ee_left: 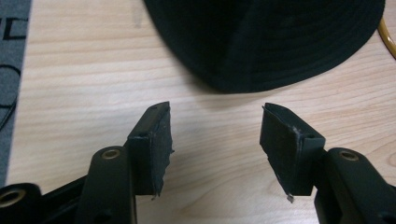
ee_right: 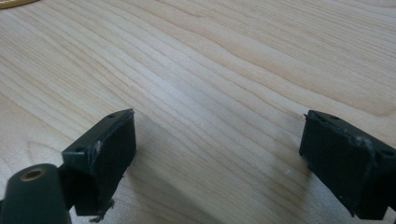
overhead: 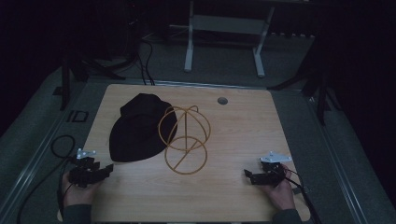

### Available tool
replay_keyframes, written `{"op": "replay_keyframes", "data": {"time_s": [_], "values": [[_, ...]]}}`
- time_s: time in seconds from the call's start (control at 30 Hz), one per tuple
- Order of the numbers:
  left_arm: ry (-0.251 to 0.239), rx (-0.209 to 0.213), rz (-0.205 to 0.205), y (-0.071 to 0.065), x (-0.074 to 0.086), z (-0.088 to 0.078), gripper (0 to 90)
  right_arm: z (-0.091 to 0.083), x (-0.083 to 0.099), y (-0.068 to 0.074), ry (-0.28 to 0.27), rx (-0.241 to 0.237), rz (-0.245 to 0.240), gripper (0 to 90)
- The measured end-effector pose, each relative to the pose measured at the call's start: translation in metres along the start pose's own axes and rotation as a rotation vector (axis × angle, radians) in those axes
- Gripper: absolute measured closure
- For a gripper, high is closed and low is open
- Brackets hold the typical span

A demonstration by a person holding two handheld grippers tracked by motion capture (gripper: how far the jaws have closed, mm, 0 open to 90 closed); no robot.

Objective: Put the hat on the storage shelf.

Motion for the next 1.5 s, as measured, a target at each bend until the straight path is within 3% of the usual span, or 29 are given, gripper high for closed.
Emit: {"op": "replay_keyframes", "data": {"time_s": [0.2,0.6,0.93,1.5], "values": [[0.016,0.001,0.04,-0.009,-0.006,0.002,46.0,0.0,0.0,0.0,0.001,0.002,0.004,10.7],[0.06,0.028,0.076,-0.011,-0.021,0.002,48.5,-0.001,0.001,0.0,-0.001,0.021,0.019,11.1],[0.077,0.02,0.087,-0.01,-0.033,-0.001,48.3,-0.001,0.001,0.0,-0.001,0.037,0.036,11.1],[0.112,0.052,0.094,-0.011,-0.048,-0.008,43.5,-0.002,0.002,0.0,-0.001,0.043,0.041,11.1]]}}
Point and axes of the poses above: each handheld gripper's, and its own axes: z roughly forward along the jaws, x roughly out of its underside, y roughly to its left, the point moved 2 cm from there along z, roughly forward along the jaws, and after that the axes turned 2 degrees about -y, right-handed, at the moved point
